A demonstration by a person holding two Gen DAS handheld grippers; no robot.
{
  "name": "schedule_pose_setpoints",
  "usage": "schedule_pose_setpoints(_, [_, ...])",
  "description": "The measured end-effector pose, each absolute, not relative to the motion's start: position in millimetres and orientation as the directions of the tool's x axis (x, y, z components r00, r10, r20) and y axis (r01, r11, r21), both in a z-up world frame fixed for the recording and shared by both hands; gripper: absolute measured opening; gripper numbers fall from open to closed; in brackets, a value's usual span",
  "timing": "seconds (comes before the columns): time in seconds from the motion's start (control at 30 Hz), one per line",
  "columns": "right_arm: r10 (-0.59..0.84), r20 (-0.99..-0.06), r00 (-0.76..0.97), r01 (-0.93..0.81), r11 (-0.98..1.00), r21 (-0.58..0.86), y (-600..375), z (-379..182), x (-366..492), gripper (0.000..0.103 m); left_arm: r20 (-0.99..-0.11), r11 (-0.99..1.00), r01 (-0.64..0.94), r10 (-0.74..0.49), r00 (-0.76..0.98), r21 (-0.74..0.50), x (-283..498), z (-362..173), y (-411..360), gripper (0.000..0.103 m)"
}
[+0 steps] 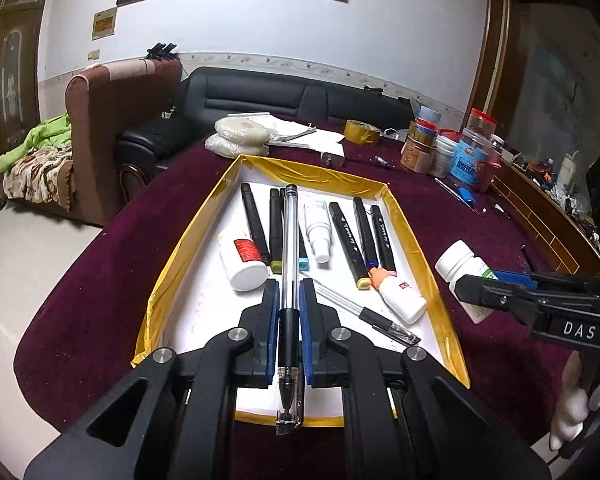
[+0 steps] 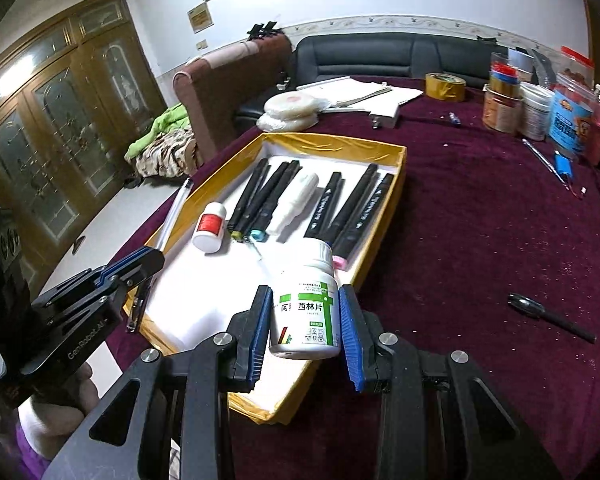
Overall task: Organize rigid objects
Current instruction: 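Lower the clear pen and green-labelled bottle into the tray, open both grippers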
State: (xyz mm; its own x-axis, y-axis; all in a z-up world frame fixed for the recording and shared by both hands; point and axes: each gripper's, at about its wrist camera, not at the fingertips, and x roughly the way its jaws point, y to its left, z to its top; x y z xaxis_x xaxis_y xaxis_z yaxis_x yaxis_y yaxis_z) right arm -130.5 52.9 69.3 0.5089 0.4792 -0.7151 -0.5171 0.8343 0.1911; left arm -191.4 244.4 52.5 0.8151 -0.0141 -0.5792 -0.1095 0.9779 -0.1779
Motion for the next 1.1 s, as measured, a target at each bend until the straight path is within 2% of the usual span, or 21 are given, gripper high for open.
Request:
schedule_pose_setpoints(0.37, [0.500, -0.744, 0.443, -0.564, 0.800, 0.202, 80.9, 54.5, -127.6, 0.030, -0.596, 0.953, -0.149, -0.041, 0.802, -0.266, -183.2, 42.9, 277.1, 0.008])
schedule_pose_setpoints(0.93, [0.501, -0.804, 0.321, -0.650, 0.733, 0.198, 129.9, 14.7, -131.4, 0.030, -0.663, 0.946, -0.090, -0.149, 0.734, -0.312, -160.6, 13.8, 265.7, 0.008])
schedule_pose_setpoints(1.1, [0.492, -0.811, 0.317, -0.655, 0.732, 0.188, 134.1, 11.1, -129.5, 0.030, -0.670, 0.952, -0.090, -0.137, 0.730, -0.293, -156.5, 11.0, 261.1, 0.008])
